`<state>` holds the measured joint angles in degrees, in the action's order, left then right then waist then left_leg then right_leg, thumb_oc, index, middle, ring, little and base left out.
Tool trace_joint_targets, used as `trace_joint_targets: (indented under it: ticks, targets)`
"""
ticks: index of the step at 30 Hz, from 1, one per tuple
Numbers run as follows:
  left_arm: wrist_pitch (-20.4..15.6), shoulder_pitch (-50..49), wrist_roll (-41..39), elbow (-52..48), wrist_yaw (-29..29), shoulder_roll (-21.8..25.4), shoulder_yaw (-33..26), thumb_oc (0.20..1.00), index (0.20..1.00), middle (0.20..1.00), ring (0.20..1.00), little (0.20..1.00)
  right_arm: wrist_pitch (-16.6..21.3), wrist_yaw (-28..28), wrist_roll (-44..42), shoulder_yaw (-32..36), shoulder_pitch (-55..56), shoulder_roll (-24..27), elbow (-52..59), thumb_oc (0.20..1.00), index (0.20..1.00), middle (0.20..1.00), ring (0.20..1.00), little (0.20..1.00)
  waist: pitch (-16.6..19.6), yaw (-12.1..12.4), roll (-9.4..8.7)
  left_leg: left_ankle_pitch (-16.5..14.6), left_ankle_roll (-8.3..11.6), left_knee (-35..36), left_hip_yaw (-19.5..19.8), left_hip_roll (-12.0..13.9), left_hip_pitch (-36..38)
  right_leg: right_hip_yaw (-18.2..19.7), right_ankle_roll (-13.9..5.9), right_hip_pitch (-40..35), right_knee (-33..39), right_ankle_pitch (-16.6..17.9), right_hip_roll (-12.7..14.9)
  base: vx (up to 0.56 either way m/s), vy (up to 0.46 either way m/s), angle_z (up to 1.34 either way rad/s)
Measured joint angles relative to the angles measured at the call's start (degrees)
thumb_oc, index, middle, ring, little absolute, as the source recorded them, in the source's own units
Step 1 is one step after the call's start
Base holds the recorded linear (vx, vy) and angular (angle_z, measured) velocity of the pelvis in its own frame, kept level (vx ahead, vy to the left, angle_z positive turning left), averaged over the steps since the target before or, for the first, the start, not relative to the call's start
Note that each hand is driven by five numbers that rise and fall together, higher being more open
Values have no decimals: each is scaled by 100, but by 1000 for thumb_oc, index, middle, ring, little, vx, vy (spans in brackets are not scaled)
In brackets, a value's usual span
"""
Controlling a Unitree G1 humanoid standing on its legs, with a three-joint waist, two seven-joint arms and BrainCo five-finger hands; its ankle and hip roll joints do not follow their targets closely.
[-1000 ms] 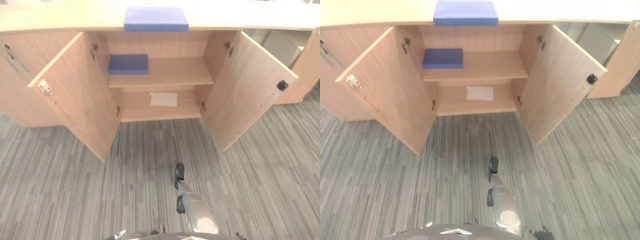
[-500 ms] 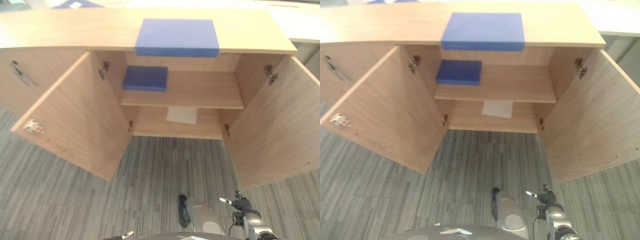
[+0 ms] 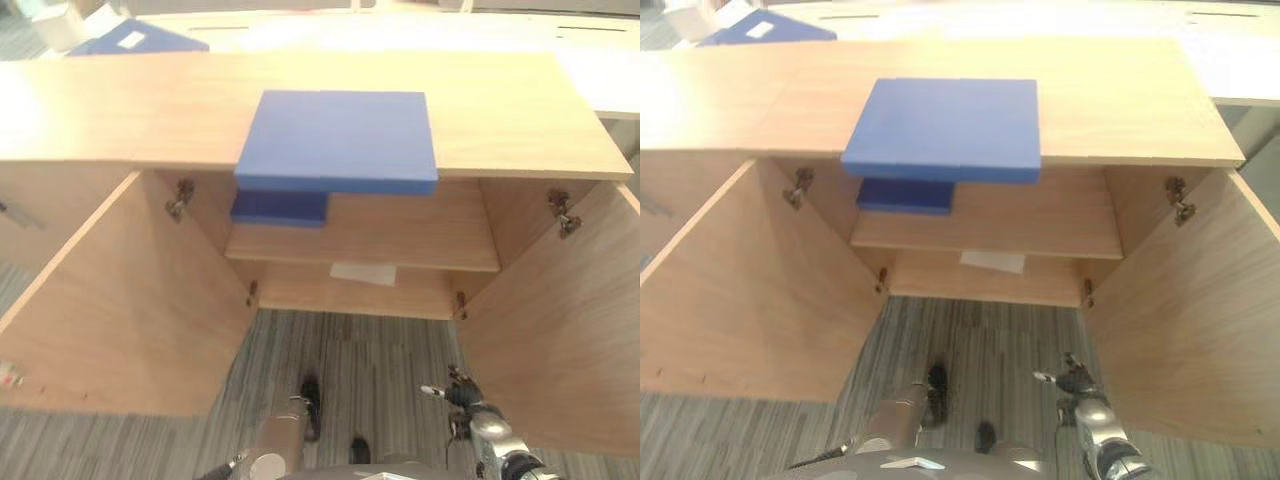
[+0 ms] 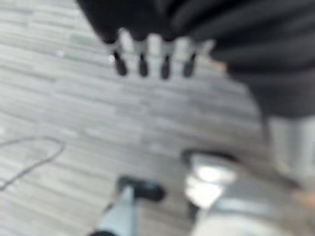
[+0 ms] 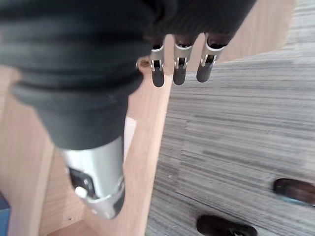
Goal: Put the empty folder in the office cabinet
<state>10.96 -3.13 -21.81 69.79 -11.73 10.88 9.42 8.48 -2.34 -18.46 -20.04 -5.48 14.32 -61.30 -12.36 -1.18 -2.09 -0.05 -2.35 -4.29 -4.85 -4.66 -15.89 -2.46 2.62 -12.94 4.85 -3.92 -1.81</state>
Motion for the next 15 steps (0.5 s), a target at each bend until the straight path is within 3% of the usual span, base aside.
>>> trace_joint_targets:
  ticks: [2, 3, 4, 5, 6, 8, 11, 13, 15]
  targets:
    - [-32, -171, 21, -66, 46, -8, 71, 1000, 1000, 1000, 1000, 1000, -12, 14, 1, -1, 238, 30, -9, 1000, 1000, 1000, 1000, 1000, 93, 10, 143, 188, -268, 584, 228, -38, 744, 164, -246, -362, -42, -153, -166, 196, 93, -68]
    - [-57, -205, 22, -80, 106, 28, 218, 1000, 1000, 1000, 1000, 1000, -13, 50, 0, 10, 348, -22, -53, 1000, 1000, 1000, 1000, 1000, 111, -31, 173, 751, -454, 926, 439, -24, 1050, 172, -471, -382, -399, -391, -224, 144, 75, -66]
    - [-71, -153, 21, -74, 155, 24, 274, 1000, 1000, 1000, 1000, 1000, -18, 53, 0, 15, 405, -58, -175, 1000, 1000, 1000, 1000, 1000, 125, -79, 198, 1055, -594, 902, 475, 43, 1164, 142, -562, -231, -831, -714, -213, 119, 72, -56]
    - [-95, -94, 6, -73, 176, 45, 309, 1000, 1000, 1000, 1000, 1000, -29, 64, -3, 22, 473, -123, -266, 1000, 1000, 1000, 1000, 1000, 174, -88, 163, 1116, -498, 888, 443, 17, 1242, 137, -433, -117, -880, -831, -170, 110, 77, -35]
    - [-117, 93, -28, -64, 226, 38, 392, 1000, 1000, 1000, 1000, 1000, -29, 63, -3, 31, 506, -139, -283, 1000, 1000, 1000, 1000, 1000, 224, -194, 77, 1024, -556, 891, 449, -22, 1318, 138, -367, 111, -837, -872, -89, 96, 84, -21]
    - [-254, 488, -37, -68, 280, 27, 454, 1000, 1000, 1000, 1000, 1000, -75, 71, -1, 47, 538, -221, -394, 1000, 1000, 1000, 1000, 1000, 228, -326, 84, 941, -509, 889, 430, -42, 1470, 75, -410, 578, -833, -746, -9, 48, 65, 0]
    - [-385, 610, -40, -130, 368, 43, 464, 1000, 1000, 1000, 1000, 1000, -111, 67, 35, 23, 605, -383, -382, 1000, 1000, 1000, 1000, 1000, 298, -318, 134, 763, -359, 888, 369, -45, 1660, 25, -433, 748, -882, -644, 89, 5, 47, -9]
    - [-415, 602, -60, -131, 401, 51, 503, 1000, 1000, 1000, 1000, 1000, -109, 72, 166, 8, 594, -414, -359, 1000, 1000, 1000, 1000, 1000, 386, -290, 150, 679, -385, 884, 265, -52, 1681, -41, -503, 905, -917, -588, 224, -46, -20, -24]
    - [-492, 540, -57, -114, 459, 12, 551, 1000, 1000, 1000, 1000, 1000, -115, 72, 164, 1, 429, -428, -355, 1000, 1000, 1000, 1000, 1000, 395, -181, 140, 646, -439, 881, 176, -43, 1704, -343, -546, 993, -1053, -563, 460, -68, -94, -34]
